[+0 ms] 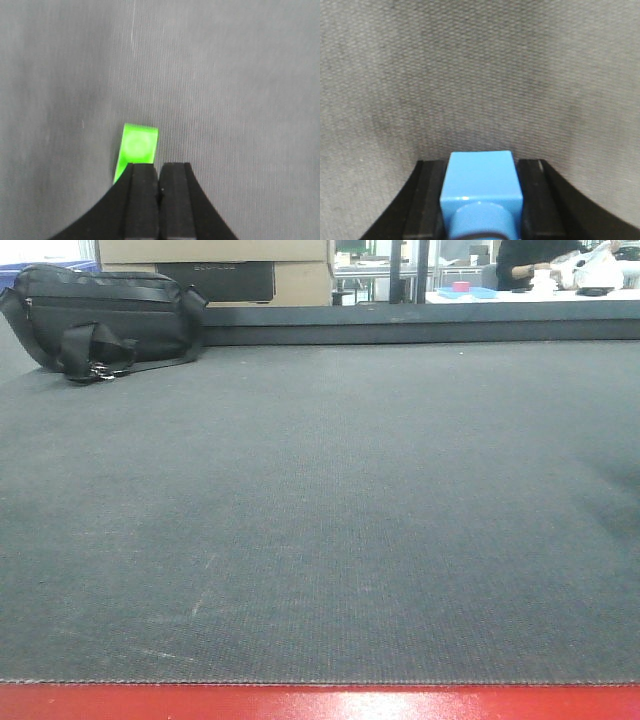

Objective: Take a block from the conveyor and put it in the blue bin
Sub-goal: 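Close left gripper on green block and right gripper on blue block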

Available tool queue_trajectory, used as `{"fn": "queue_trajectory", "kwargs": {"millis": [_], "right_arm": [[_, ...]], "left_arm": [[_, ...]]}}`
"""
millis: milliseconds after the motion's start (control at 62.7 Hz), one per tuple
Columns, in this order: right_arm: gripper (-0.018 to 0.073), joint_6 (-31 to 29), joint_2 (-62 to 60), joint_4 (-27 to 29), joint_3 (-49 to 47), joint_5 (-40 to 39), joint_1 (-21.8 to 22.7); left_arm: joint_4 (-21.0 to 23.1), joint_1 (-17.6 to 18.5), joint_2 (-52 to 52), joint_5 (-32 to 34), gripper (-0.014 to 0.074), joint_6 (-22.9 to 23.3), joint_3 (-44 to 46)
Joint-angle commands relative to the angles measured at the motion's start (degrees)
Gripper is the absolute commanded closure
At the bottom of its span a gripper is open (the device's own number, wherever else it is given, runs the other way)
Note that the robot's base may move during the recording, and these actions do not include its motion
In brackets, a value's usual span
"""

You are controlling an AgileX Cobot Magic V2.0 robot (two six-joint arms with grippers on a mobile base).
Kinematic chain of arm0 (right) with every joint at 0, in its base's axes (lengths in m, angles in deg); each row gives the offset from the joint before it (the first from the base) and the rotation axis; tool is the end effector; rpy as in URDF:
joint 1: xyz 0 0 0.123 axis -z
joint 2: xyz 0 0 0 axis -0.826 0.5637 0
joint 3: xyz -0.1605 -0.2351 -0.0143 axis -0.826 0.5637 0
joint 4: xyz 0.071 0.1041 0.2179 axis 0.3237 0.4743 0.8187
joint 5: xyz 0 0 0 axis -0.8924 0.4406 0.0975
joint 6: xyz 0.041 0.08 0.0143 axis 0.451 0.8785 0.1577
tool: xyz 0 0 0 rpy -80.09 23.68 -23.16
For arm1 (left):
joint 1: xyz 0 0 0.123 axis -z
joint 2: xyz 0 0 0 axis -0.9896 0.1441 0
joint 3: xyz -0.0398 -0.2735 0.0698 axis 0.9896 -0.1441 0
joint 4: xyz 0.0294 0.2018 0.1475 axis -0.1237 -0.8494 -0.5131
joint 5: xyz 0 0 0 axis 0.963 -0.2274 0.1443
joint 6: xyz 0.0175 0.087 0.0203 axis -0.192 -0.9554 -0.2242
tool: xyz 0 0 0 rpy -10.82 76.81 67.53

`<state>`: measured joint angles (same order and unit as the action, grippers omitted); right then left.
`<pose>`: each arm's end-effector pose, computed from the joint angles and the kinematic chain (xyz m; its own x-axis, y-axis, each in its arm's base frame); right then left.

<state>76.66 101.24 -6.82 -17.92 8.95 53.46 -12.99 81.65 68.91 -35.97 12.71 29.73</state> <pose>0.2824 0.0150 0.2148 -0.9912 0.0777 -0.1073 0.0722 0.9959 0.0551 0.2590 0.0045 0.3109 -0.8810 -0.0841 -0.4655 -0.0964 0.9953 0.0027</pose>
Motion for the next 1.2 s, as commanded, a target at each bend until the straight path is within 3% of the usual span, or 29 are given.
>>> {"fn": "queue_trajectory", "kwargs": {"millis": [0, 128, 207, 319, 383, 494, 797, 1180], "right_arm": [[0.0713, 0.3, -4.2, -0.7, -0.4, -0.1, 0.3], [0.0713, 0.0, -11.4, -0.7, -0.4, -1.5, 0.3], [0.0713, 0.0, -15.0, -0.7, -0.4, -2.7, 0.3], [0.0713, 0.0, -19.1, -0.7, -0.4, -4.3, 0.3], [0.0713, 0.0, -20.6, -0.7, -0.4, -4.7, 0.3], [0.0713, 0.0, -21.1, -0.7, -0.4, -4.5, 0.3], [0.0713, 0.0, -21.1, 0.0, -0.4, -3.8, 0.3], [0.0713, 0.0, -21.1, -0.1, -0.4, -3.6, 0.3]], "left_arm": [[0.4, -0.6, 1.5, -2.1, 0.0707, 1.1, 0.3], [-0.8, -0.9, 4.7, -2.7, 0.0701, 0.9, 0.3], [-1.0, -0.9, 6.7, -2.7, 0.0631, 0.9, 0.3], [-1.0, -0.9, 8.3, -1.9, 0.0391, -2.1, 0.3], [-1.0, -0.9, 8.9, -1.6, 0.0188, -5.2, 0.3], [-1.5, -0.9, 10.5, -1.4, -0.0027, -6.7, 0.3], [-1.5, -0.9, 17.7, 2.8, 0.0242, -6.7, 0.3], [-2.4, -0.9, 22.5, 3.5, 0.0272, -6.7, 0.3]]}}
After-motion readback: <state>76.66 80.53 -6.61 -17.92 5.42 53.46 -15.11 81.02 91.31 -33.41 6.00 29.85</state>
